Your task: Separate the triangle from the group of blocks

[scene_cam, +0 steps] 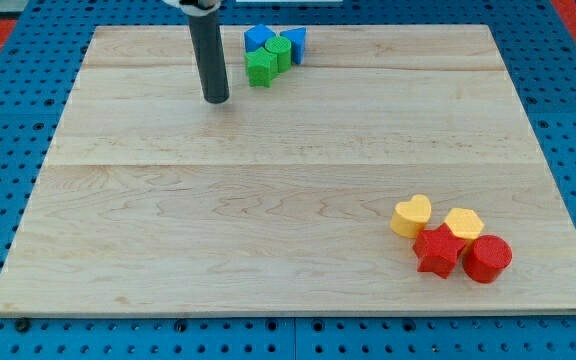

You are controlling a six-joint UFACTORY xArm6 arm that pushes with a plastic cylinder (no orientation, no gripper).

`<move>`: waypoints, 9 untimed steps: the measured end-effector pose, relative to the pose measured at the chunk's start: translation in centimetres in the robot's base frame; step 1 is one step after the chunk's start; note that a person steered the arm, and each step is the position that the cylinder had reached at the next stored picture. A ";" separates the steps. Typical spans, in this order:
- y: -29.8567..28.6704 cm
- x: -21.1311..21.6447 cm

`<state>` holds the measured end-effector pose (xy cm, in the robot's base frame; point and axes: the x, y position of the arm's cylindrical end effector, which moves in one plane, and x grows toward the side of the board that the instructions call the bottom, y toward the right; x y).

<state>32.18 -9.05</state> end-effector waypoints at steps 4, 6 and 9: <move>1.2 -7.0; 1.7 -11.2; 18.0 -8.8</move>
<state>23.33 8.92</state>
